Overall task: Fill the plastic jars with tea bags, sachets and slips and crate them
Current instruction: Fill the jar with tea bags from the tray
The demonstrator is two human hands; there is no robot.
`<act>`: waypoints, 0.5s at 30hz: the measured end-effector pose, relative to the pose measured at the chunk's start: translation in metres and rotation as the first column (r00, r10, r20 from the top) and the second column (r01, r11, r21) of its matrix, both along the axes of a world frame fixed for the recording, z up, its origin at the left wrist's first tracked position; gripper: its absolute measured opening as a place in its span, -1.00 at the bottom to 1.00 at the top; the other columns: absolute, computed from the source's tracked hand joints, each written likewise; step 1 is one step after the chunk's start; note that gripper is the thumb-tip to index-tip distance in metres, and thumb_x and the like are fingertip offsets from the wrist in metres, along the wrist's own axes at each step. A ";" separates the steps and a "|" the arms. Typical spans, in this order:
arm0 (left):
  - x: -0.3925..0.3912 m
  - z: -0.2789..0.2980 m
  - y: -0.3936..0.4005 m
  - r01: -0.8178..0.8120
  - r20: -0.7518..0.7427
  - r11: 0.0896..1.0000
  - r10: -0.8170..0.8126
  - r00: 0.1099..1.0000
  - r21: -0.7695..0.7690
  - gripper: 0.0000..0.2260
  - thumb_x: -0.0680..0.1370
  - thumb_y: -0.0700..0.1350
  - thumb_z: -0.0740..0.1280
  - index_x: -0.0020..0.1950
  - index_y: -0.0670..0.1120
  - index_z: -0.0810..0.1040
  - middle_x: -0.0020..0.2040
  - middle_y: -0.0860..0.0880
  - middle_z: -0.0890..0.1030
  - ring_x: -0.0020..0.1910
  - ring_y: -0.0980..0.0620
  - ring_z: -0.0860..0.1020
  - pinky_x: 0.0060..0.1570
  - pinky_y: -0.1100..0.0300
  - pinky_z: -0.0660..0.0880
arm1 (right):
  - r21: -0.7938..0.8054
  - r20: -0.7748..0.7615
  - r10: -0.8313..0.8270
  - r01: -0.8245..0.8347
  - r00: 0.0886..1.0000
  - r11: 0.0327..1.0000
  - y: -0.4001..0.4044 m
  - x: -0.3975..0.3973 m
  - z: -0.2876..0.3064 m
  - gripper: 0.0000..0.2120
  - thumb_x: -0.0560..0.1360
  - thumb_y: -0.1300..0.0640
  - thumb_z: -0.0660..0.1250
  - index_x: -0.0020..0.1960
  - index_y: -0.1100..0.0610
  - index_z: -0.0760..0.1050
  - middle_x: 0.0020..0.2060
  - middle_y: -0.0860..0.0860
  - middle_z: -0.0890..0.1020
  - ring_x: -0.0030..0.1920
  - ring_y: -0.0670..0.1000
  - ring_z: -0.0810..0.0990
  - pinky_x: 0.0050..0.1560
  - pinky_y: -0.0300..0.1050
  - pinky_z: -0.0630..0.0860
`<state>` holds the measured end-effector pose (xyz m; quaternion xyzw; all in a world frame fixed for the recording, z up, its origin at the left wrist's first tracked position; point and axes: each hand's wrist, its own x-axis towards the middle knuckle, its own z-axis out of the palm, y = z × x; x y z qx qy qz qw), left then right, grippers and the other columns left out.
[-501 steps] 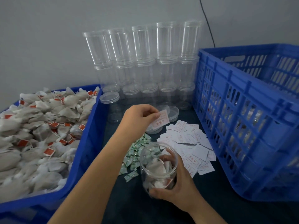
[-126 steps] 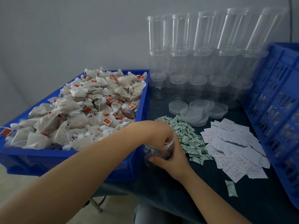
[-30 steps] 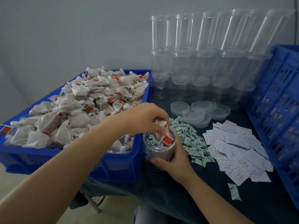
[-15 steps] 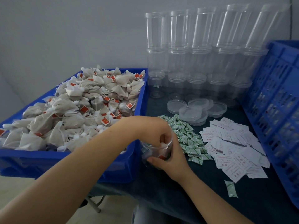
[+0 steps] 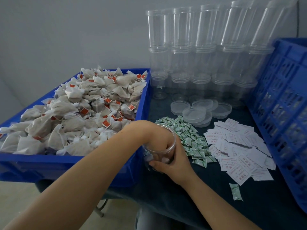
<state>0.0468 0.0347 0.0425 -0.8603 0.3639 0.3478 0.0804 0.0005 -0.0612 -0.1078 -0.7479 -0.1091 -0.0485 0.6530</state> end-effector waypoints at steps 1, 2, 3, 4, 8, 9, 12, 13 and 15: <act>0.000 0.000 0.000 0.002 0.001 1.000 -0.002 1.000 0.000 -0.83 0.56 -0.19 0.30 0.12 -0.16 0.60 0.07 -0.09 0.61 0.03 -0.02 0.54 -0.08 0.24 0.40 | 0.003 0.002 0.000 0.000 1.000 1.000 0.000 0.000 0.000 0.02 0.11 -0.20 0.63 0.47 -0.12 0.24 0.34 -0.03 0.50 0.32 -0.04 0.52 0.29 0.11 0.54; -0.001 0.001 0.000 0.002 0.000 1.000 -0.002 1.000 0.001 -0.82 0.56 -0.19 0.29 0.13 -0.15 0.60 0.08 -0.09 0.60 0.04 -0.01 0.54 -0.07 0.26 0.41 | 0.005 0.003 0.003 -0.003 1.000 1.000 0.000 0.000 0.000 0.01 0.12 -0.19 0.63 0.46 -0.15 0.24 0.34 -0.03 0.50 0.32 -0.04 0.53 0.28 0.11 0.54; -0.001 0.001 0.000 0.002 -0.004 1.000 -0.002 1.000 0.001 -0.81 0.57 -0.17 0.28 0.15 -0.15 0.59 0.09 -0.09 0.60 0.05 -0.02 0.54 -0.03 0.24 0.42 | 0.004 0.005 0.005 -0.005 1.000 1.000 0.000 0.000 0.000 0.00 0.12 -0.18 0.63 0.45 -0.17 0.24 0.34 -0.03 0.50 0.32 -0.05 0.53 0.28 0.12 0.55; -0.001 0.002 0.002 0.002 -0.008 1.000 -0.002 1.000 0.007 -0.80 0.58 -0.15 0.28 0.15 -0.14 0.59 0.10 -0.09 0.60 0.07 -0.03 0.54 0.03 0.19 0.43 | 0.000 0.009 0.006 -0.006 1.000 1.000 0.000 0.001 0.000 -0.01 0.12 -0.19 0.63 0.45 -0.20 0.24 0.34 -0.05 0.50 0.32 -0.06 0.53 0.27 0.12 0.55; -0.001 0.005 0.005 -0.023 0.004 1.000 0.023 1.000 0.015 -0.80 0.58 -0.13 0.27 0.18 -0.10 0.58 0.12 -0.05 0.60 0.10 -0.01 0.53 0.13 0.12 0.45 | -0.017 0.023 0.013 -0.012 1.000 1.000 -0.001 0.001 -0.001 0.01 0.14 -0.21 0.63 0.47 -0.23 0.20 0.37 -0.04 0.48 0.36 -0.02 0.50 0.30 0.18 0.51; -0.002 0.006 0.006 -0.035 0.014 0.999 0.035 0.999 0.004 -0.79 0.58 -0.13 0.27 0.19 -0.08 0.58 0.12 -0.03 0.60 0.10 0.01 0.53 0.12 0.13 0.45 | -0.021 0.037 0.019 -0.018 0.999 1.000 -0.001 0.001 0.000 0.01 0.14 -0.20 0.63 0.47 -0.25 0.20 0.37 -0.04 0.48 0.36 -0.02 0.50 0.31 0.18 0.51; -0.003 0.018 0.013 -0.117 0.032 0.986 0.122 0.992 -0.121 -0.79 0.58 -0.19 0.22 0.17 -0.03 0.56 0.09 0.02 0.60 0.04 0.08 0.56 0.01 0.21 0.49 | -0.017 0.090 0.025 -0.024 0.996 1.000 -0.001 0.000 0.001 -0.09 0.16 -0.16 0.63 0.38 -0.42 0.24 0.36 -0.07 0.48 0.35 -0.05 0.51 0.32 0.07 0.51; -0.003 0.023 0.018 -0.152 0.032 0.972 0.160 0.987 -0.182 -0.77 0.58 -0.23 0.19 0.14 -0.01 0.55 0.06 0.05 0.61 -0.01 0.17 0.57 -0.04 0.29 0.51 | -0.017 0.110 0.016 -0.014 0.994 1.000 -0.001 0.000 0.001 -0.11 0.16 -0.16 0.62 0.36 -0.44 0.25 0.35 -0.12 0.46 0.34 -0.09 0.50 0.32 -0.01 0.50; -0.002 0.035 0.029 -0.221 0.044 0.921 0.248 0.968 -0.321 -0.75 0.58 -0.25 0.17 0.09 0.04 0.55 -0.05 0.15 0.60 -0.16 0.37 0.56 -0.18 0.48 0.48 | -0.041 0.143 -0.027 0.033 0.989 0.999 -0.001 -0.001 0.002 -0.13 0.13 -0.23 0.59 0.35 -0.35 0.27 0.27 -0.30 0.34 0.30 -0.24 0.44 0.29 -0.25 0.45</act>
